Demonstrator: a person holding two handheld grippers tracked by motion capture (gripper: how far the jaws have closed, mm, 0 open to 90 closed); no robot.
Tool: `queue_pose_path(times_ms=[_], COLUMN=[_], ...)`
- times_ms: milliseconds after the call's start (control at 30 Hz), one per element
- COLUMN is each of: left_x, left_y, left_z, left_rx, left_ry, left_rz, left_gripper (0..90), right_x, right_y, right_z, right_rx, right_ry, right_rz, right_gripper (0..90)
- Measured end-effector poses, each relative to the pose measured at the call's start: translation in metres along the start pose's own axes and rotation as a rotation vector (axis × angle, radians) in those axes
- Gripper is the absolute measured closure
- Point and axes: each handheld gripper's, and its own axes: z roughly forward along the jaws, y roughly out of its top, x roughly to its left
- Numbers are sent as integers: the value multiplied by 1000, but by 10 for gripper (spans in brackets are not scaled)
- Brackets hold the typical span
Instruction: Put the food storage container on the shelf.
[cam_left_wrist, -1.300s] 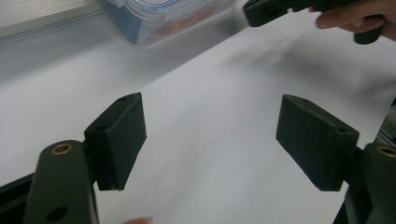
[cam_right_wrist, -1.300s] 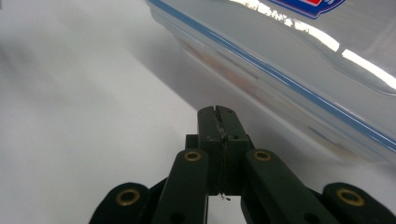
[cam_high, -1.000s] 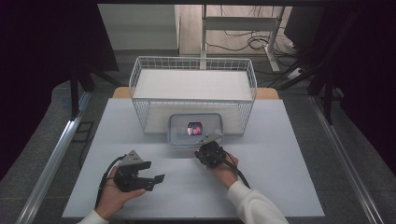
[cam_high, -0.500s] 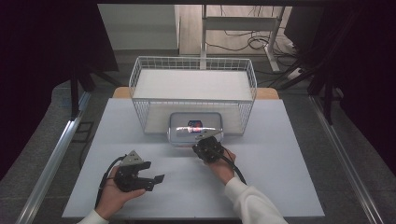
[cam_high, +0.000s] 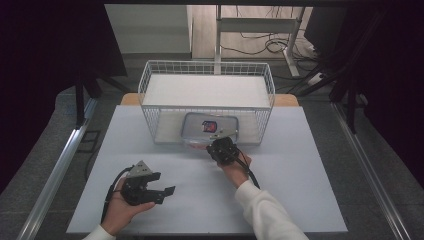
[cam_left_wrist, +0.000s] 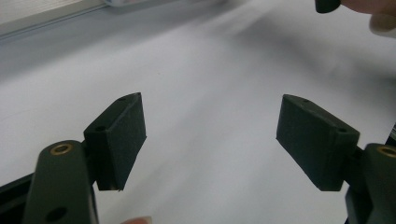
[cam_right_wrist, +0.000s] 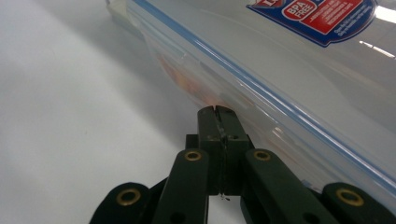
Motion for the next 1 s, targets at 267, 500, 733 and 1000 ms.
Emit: queue_pose_path(times_ms=[267, 500, 733, 1000], left_x=[-1, 1, 2, 5], left_y=[0, 0, 0, 0], left_z=[2, 1, 1, 1], left_rx=[12, 9, 15, 22], left_ry=[-1, 0, 4, 13], left_rz=[4, -5, -9, -8], left_gripper=[239, 239, 238, 238], right_x=[-10, -23, -29, -30], right_y=[11, 19, 24, 21], right_z=[10, 17, 21, 19], right_rx=[3, 7, 10, 14], right_ry=[-50, -83, -107, -93], right_rz=[26, 61, 75, 86], right_gripper=[886, 886, 886, 886])
